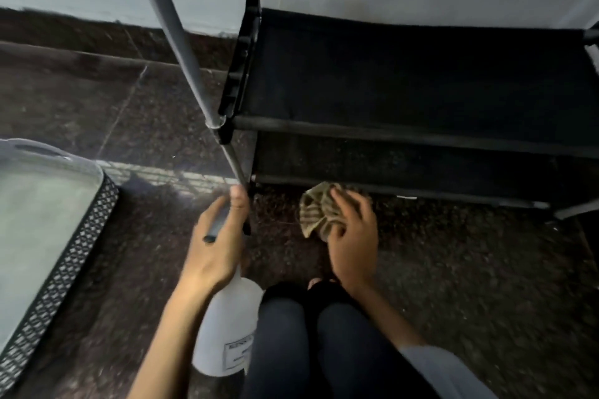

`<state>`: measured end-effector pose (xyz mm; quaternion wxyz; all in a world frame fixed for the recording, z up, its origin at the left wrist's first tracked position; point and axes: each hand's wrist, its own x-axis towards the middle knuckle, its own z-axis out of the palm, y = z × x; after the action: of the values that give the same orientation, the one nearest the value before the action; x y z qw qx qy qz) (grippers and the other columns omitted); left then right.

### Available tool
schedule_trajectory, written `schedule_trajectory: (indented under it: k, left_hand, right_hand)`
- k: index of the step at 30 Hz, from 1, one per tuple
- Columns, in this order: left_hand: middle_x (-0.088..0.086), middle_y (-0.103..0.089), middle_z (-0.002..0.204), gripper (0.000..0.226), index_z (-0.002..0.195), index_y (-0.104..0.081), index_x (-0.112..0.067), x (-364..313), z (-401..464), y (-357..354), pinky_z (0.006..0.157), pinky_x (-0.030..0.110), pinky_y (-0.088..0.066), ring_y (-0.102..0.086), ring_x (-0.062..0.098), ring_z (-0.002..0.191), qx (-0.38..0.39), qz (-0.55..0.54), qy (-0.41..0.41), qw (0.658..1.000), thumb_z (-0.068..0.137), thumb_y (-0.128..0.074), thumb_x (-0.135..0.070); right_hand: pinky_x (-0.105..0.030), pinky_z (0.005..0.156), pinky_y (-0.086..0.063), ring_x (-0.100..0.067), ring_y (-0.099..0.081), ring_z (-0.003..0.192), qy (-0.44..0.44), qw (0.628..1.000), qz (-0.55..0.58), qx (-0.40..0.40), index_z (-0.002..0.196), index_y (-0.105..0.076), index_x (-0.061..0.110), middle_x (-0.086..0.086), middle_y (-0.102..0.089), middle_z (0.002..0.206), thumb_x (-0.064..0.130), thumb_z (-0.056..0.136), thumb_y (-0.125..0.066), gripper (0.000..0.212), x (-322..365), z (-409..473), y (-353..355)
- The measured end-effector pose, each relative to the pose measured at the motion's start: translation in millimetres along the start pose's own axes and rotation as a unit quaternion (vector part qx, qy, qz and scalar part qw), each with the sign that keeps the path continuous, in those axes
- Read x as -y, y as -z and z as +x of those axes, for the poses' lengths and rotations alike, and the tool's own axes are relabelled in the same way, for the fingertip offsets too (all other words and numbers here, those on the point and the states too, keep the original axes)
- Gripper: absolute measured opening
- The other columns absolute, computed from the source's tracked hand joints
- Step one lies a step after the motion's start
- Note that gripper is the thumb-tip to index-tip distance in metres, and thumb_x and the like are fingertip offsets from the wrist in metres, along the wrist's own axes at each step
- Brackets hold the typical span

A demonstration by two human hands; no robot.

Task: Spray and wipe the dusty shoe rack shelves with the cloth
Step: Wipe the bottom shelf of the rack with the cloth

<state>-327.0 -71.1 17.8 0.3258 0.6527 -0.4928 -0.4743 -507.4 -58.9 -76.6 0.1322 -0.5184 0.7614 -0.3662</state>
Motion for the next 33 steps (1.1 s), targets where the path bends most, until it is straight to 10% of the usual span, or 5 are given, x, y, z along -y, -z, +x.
schedule_trajectory:
  k: [3,11,16,24,33]
  left_hand:
    - [0.020,-0.058,0.129,0.119,0.129,-0.057,-0.009,11.4,1.8,-7.9,0.100,0.056,-0.045,-0.056,0.036,0.118,0.001,0.010,0.052,0.999,0.060,-0.026,-0.101]
    - [0.023,-0.065,0.089,0.104,0.095,-0.061,0.003,7.3,8.6,-18.2,0.062,0.026,-0.045,-0.060,0.018,0.072,-0.019,0.023,0.024,0.999,0.069,-0.029,-0.092]
    - [0.010,-0.058,0.076,0.068,0.080,-0.058,-0.006,-10.9,7.4,-38.3,0.065,0.029,-0.045,-0.054,0.018,0.070,0.019,0.000,0.020,1.000,0.078,-0.041,-0.072]
    - [0.013,-0.059,0.067,0.077,0.076,-0.059,0.002,-32.0,3.0,-103.2,0.043,0.010,-0.040,-0.056,0.013,0.059,0.132,0.023,0.005,0.991,0.074,-0.042,-0.074]
    - [-0.001,-0.062,0.074,0.047,0.073,-0.060,-0.023,-57.9,3.0,-189.1,0.080,0.035,-0.048,-0.062,0.015,0.076,0.200,0.118,-0.027,0.972,0.086,-0.048,-0.066]
  right_hand:
    - [-0.032,0.100,-0.044,-0.020,-0.052,0.112,0.001,0.999,0.027,-0.019,0.125,-0.062,0.017,-0.001,-0.052,0.125,-0.009,0.075,-0.051,0.058,-7.1,5.9,3.4]
    - [-0.032,0.098,-0.048,-0.010,-0.053,0.113,-0.066,0.989,0.090,-0.091,0.120,-0.065,0.016,0.013,-0.047,0.119,-0.013,0.073,-0.053,0.057,-15.5,-5.9,16.5]
    - [-0.025,0.095,-0.047,-0.008,-0.053,0.110,-0.078,0.984,0.092,-0.133,0.121,-0.064,0.015,0.013,-0.045,0.117,-0.014,0.073,-0.054,0.056,-27.0,-6.9,42.3]
    - [0.001,0.088,-0.035,-0.008,-0.051,0.103,-0.130,0.957,0.072,-0.249,0.118,-0.065,0.008,-0.001,-0.048,0.115,-0.013,0.076,-0.053,0.049,-68.7,4.0,100.8]
    - [0.000,0.092,-0.034,0.000,-0.050,0.106,-0.194,0.929,0.101,-0.299,0.116,-0.065,0.008,0.002,-0.048,0.113,-0.016,0.076,-0.051,0.049,-88.7,-8.1,130.0]
